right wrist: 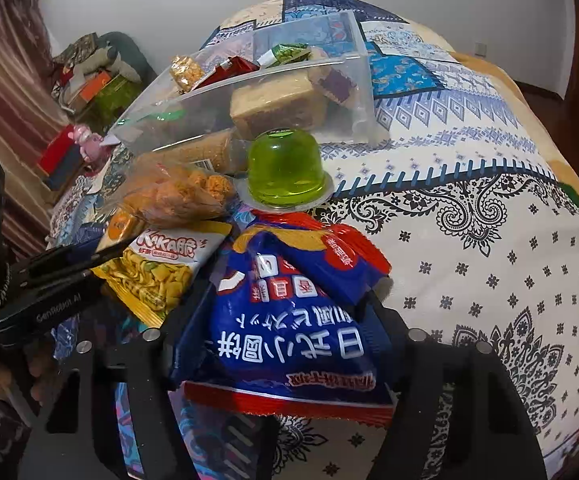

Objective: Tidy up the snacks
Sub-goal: 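Grasp the orange-labelled bread with the left tool while the right tool grasps the blue bag, then carry the bread and blue bag into the clear box and open both tools, then grasp the orange puffed snack bag with the left tool while the right tool grasps the green jelly cup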

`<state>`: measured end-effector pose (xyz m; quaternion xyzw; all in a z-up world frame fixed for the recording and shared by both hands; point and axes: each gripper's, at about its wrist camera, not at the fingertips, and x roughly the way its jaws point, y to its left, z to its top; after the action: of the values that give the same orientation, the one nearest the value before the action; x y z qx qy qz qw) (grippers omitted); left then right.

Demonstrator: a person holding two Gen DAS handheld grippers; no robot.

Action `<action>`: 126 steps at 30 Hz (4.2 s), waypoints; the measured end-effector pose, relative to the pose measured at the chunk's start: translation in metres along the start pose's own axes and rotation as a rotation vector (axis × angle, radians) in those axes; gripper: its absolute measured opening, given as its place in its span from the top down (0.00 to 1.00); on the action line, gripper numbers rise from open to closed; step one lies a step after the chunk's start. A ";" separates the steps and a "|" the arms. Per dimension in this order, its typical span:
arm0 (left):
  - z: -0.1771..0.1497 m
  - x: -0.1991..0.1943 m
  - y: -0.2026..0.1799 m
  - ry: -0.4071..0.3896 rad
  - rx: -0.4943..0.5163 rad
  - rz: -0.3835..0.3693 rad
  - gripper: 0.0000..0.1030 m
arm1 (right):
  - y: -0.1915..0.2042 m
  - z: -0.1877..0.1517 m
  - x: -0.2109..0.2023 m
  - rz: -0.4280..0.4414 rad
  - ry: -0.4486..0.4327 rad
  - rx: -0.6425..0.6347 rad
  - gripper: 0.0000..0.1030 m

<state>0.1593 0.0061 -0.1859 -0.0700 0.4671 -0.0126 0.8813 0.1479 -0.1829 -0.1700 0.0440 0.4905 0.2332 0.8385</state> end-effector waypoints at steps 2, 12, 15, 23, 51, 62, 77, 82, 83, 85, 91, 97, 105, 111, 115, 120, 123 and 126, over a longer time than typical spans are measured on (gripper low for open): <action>-0.001 -0.003 0.003 0.000 -0.010 -0.008 0.67 | -0.002 -0.001 -0.002 0.000 -0.002 -0.002 0.40; -0.004 -0.039 0.013 -0.057 -0.003 -0.010 0.67 | -0.003 -0.009 -0.027 -0.021 -0.046 -0.046 0.43; -0.002 -0.054 0.014 -0.084 -0.006 -0.020 0.67 | -0.004 -0.009 -0.041 -0.023 -0.077 -0.047 0.43; 0.026 -0.080 0.014 -0.152 -0.009 -0.056 0.67 | -0.002 0.020 -0.066 -0.021 -0.177 -0.047 0.43; 0.143 -0.005 0.003 -0.187 0.007 -0.100 0.67 | 0.024 0.151 0.017 -0.017 -0.260 -0.132 0.43; 0.152 0.026 0.006 -0.141 -0.012 -0.063 0.56 | 0.011 0.152 0.036 -0.035 -0.212 -0.132 0.39; 0.112 -0.033 -0.005 -0.158 0.009 -0.076 0.43 | 0.001 0.121 -0.020 -0.043 -0.234 -0.133 0.28; 0.089 -0.037 -0.020 -0.118 0.026 -0.083 0.40 | -0.004 0.094 -0.031 -0.052 -0.209 -0.133 0.27; 0.085 -0.035 -0.025 -0.106 0.028 -0.084 0.34 | -0.006 0.086 -0.032 -0.053 -0.197 -0.132 0.27; 0.081 -0.032 -0.036 -0.087 0.027 -0.089 0.31 | -0.008 0.076 -0.031 -0.053 -0.179 -0.131 0.27; 0.074 -0.011 -0.058 -0.027 0.039 -0.074 0.25 | -0.012 0.053 -0.025 -0.057 -0.134 -0.131 0.27; 0.057 0.006 -0.055 0.040 0.061 -0.060 0.25 | -0.015 0.044 -0.018 -0.060 -0.112 -0.128 0.27; 0.041 0.020 -0.039 0.095 0.038 -0.090 0.25 | -0.010 0.049 0.001 -0.044 -0.102 -0.130 0.27; 0.037 0.029 -0.038 0.099 0.024 -0.127 0.26 | -0.005 0.054 0.019 -0.039 -0.077 -0.138 0.32; 0.033 0.027 -0.040 0.070 0.042 -0.125 0.28 | -0.005 0.053 0.029 -0.015 -0.050 -0.147 0.51; 0.027 0.023 -0.037 0.049 0.034 -0.143 0.31 | 0.000 0.050 0.027 -0.025 -0.070 -0.166 0.55; 0.023 0.019 -0.036 0.040 0.031 -0.144 0.34 | 0.001 0.049 0.023 -0.028 -0.074 -0.171 0.55; 0.022 0.014 -0.032 0.033 0.030 -0.145 0.39 | -0.002 0.047 0.019 -0.028 -0.078 -0.169 0.55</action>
<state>0.1867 -0.0243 -0.1809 -0.0900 0.4749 -0.0845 0.8713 0.1963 -0.1695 -0.1611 -0.0246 0.4368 0.2601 0.8608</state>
